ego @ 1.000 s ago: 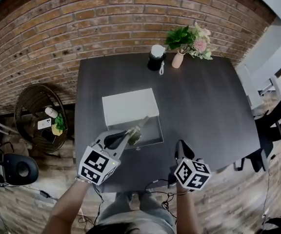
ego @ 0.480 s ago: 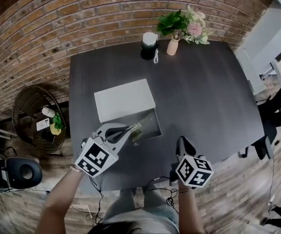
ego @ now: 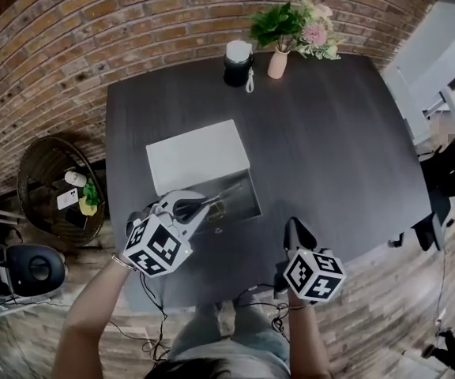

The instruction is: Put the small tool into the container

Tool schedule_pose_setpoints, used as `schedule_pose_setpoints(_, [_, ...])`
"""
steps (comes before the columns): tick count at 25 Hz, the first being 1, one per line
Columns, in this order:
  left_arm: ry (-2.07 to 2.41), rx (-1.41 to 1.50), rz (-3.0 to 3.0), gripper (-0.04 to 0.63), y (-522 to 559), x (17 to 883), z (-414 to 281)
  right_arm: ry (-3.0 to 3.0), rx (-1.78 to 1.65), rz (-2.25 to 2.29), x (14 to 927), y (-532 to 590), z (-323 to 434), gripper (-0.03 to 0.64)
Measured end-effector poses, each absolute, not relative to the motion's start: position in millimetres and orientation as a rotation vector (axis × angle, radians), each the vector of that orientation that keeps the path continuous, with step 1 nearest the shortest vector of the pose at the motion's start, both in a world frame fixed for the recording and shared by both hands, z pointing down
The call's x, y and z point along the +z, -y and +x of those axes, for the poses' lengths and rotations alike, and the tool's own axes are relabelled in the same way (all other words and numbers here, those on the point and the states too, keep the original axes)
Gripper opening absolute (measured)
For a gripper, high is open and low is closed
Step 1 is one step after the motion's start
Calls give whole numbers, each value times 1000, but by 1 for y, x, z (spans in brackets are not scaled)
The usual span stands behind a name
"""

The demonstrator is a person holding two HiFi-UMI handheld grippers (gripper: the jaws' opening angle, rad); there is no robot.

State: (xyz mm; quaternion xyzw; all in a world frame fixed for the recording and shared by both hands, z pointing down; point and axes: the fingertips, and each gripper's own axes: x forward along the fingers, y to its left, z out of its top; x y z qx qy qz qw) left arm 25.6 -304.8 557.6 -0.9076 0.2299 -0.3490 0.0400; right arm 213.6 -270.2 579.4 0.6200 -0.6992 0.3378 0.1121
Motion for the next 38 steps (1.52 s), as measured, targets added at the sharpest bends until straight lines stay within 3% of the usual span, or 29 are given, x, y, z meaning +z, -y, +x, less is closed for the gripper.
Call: schedule_pose_setpoints(38, [-660,-1255,-2583,14,325,609,43,2036,1046,1824,595,281,233,2])
